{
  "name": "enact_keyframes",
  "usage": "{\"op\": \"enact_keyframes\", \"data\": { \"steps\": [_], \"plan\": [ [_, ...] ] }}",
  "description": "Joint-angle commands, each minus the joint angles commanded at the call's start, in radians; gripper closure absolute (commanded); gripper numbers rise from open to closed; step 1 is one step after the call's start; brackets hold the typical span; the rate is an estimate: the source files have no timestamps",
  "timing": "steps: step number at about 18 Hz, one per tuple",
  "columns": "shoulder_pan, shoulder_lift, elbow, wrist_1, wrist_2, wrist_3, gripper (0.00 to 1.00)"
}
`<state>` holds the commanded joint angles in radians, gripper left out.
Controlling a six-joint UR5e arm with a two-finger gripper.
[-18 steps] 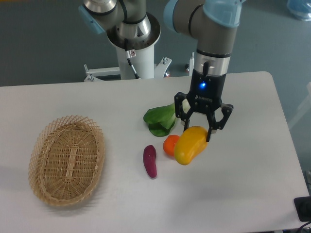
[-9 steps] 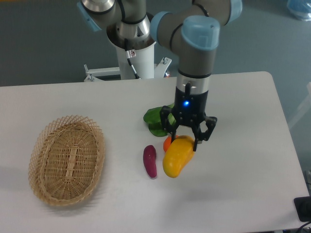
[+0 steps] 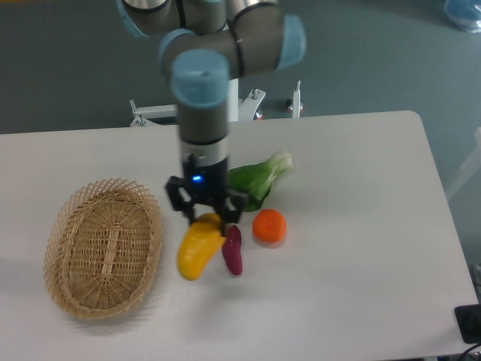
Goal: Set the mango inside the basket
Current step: 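Lift the held mango and carry it over the wicker basket, then lower the mango into the basket and open the gripper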
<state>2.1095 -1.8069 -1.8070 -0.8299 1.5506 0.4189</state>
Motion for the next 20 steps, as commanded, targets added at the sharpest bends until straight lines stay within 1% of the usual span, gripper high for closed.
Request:
{"op": "enact_keyframes", "data": {
  "steps": [3,5,6,8,11,13,16,20],
  "plan": [
    [-0.065,-0.02,-0.002,0.014,0.003,-0.015,0.49],
    [-0.083,-0.035,-0.015,0.017,0.008,-0.009,0.49],
    [-0.092,-0.048,-0.015,0.017,0.009,-0.006,0.49],
    [-0.114,-0.054,-0.015,0.017,0.009,0.006,0.49],
    [-0.157,-0.086,-0.018,0.017,0.008,0.009,0.47],
    [-0.163,-0.095,-0.017,0.017,0.008,0.012,0.47],
    [-0.174,-0.124,-0.023,0.015,0.008,0.021,0.47],
    [-0.184,-0.14,-0.021,0.017,0.008,0.034,0.45]
  ]
}}
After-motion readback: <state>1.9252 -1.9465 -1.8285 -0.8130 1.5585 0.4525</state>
